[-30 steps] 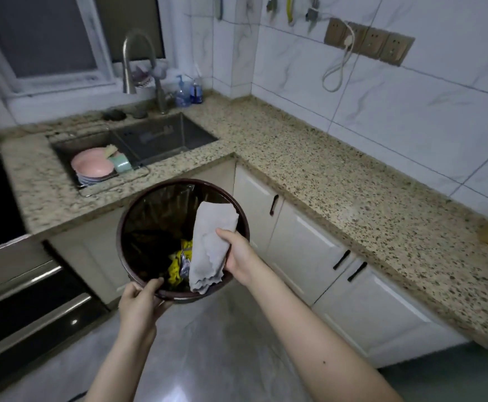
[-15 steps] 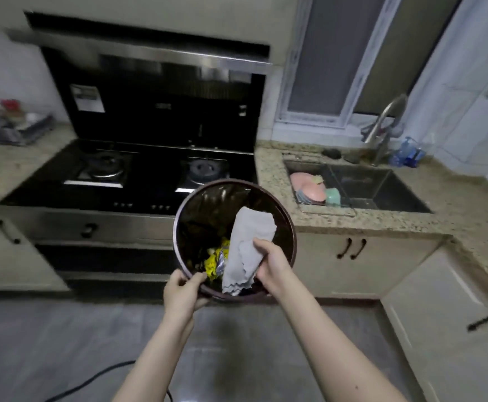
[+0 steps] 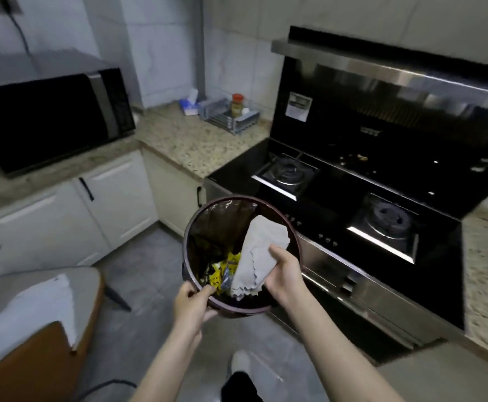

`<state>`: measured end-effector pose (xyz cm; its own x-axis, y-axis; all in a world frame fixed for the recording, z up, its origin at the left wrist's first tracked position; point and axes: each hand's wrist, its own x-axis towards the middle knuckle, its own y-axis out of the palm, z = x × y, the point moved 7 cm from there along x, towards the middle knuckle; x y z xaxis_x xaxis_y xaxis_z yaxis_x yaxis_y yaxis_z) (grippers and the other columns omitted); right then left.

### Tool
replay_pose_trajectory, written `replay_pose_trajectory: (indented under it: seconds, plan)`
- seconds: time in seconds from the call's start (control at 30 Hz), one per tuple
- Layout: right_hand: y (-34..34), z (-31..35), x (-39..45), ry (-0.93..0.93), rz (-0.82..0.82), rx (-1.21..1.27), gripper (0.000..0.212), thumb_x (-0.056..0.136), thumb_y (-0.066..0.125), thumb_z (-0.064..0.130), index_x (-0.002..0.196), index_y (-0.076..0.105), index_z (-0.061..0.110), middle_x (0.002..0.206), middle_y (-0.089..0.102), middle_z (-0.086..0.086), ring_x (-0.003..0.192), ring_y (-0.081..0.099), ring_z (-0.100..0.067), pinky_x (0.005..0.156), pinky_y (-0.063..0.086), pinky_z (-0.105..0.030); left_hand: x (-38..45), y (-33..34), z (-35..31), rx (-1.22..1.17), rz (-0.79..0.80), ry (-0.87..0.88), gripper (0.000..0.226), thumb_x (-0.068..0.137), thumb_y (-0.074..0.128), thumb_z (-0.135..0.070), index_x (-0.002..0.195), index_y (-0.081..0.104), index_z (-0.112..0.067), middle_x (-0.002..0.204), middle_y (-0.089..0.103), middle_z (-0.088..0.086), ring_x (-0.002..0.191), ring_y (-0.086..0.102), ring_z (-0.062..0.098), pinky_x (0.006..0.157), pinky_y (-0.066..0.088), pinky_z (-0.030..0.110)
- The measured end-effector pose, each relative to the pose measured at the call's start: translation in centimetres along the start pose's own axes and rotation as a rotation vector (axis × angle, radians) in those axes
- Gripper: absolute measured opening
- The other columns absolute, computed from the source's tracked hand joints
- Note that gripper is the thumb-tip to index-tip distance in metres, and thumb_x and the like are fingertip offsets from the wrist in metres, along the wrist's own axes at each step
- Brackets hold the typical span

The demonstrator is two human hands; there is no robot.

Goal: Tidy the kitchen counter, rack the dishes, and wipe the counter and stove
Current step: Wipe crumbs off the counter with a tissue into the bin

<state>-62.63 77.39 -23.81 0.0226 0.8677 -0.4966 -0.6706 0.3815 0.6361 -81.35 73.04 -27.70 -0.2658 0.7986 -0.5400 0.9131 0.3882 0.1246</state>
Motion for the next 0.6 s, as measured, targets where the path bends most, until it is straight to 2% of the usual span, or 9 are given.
replay_pose_trajectory:
  seconds: [0.17, 0.23, 0.3, 0.4, 0.5, 0.53, 0.6]
  plan:
    - [8.3, -2.9, 9.3, 0.123, 0.072, -0.039, 0.039, 0.095, 0.042, 0.014, 0.129, 0.052, -0.001, 0.126, 0.059, -0.022, 0.12, 0.053, -0.038, 0.106, 0.039, -0.047, 6.6, -2.5, -3.0, -0.068, -0.139, -0.005, 0.024, 0.084, 0.063, -0.002, 0.076, 0.042, -0.01, 0.089, 0.063, 0.019, 0.085, 0.066, 0.029, 0.057, 0.057, 0.035]
    - [11.7, -4.3, 13.5, 0.197, 0.113, -0.082, 0.039, 0.095, 0.042, 0.016, 0.128, 0.052, -0.001, 0.124, 0.06, -0.021, 0.118, 0.054, -0.037, 0.104, 0.041, -0.046, 10.0, -3.6, -4.3, -0.112, -0.225, -0.024, 0.024, 0.085, 0.064, -0.001, 0.074, 0.044, -0.009, 0.097, 0.064, 0.021, 0.093, 0.065, 0.032, 0.066, 0.057, 0.039]
    - [14.2, -5.3, 17.3, 0.249, 0.146, -0.105, 0.04, 0.094, 0.043, 0.017, 0.128, 0.052, -0.002, 0.124, 0.06, -0.022, 0.119, 0.054, -0.037, 0.106, 0.039, -0.046, 12.9, -4.5, -5.7, -0.122, -0.284, -0.056, 0.016, 0.085, 0.064, -0.002, 0.08, 0.05, -0.007, 0.098, 0.063, 0.019, 0.094, 0.063, 0.033, 0.07, 0.056, 0.042]
    - [16.9, -6.7, 22.8, 0.326, 0.175, -0.154, 0.04, 0.093, 0.045, 0.017, 0.128, 0.053, -0.001, 0.125, 0.06, -0.022, 0.12, 0.054, -0.037, 0.108, 0.037, -0.047, 17.3, -5.5, -7.7, -0.116, -0.372, -0.064, 0.016, 0.086, 0.062, -0.001, 0.079, 0.048, -0.005, 0.088, 0.059, 0.018, 0.08, 0.06, 0.03, 0.066, 0.054, 0.04]
    - [18.9, -8.1, 27.1, 0.381, 0.195, -0.189, 0.039, 0.092, 0.047, 0.018, 0.127, 0.055, 0.002, 0.121, 0.063, -0.02, 0.117, 0.056, -0.038, 0.106, 0.039, -0.047, 21.0, -6.4, -9.1, -0.084, -0.468, -0.046, 0.024, 0.085, 0.063, 0.0, 0.071, 0.045, -0.006, 0.076, 0.053, 0.016, 0.069, 0.055, 0.027, 0.052, 0.052, 0.026]
    - [19.3, -8.6, 28.5, 0.391, 0.197, -0.207, 0.039, 0.092, 0.048, 0.019, 0.127, 0.055, 0.004, 0.12, 0.064, -0.019, 0.116, 0.056, -0.038, 0.105, 0.04, -0.047, 22.4, -6.6, -9.4, -0.098, -0.474, -0.049, 0.022, 0.085, 0.063, 0.0, 0.073, 0.045, -0.005, 0.078, 0.054, 0.016, 0.073, 0.057, 0.03, 0.057, 0.056, 0.028]
    - [20.4, -9.6, 31.1, 0.417, 0.199, -0.238, 0.04, 0.09, 0.049, 0.02, 0.128, 0.054, 0.007, 0.121, 0.064, -0.017, 0.115, 0.056, -0.037, 0.104, 0.04, -0.048, 25.4, -7.0, -9.5, -0.146, -0.475, -0.091, 0.014, 0.084, 0.064, -0.002, 0.085, 0.05, -0.002, 0.09, 0.058, 0.018, 0.087, 0.061, 0.035, 0.075, 0.058, 0.044]
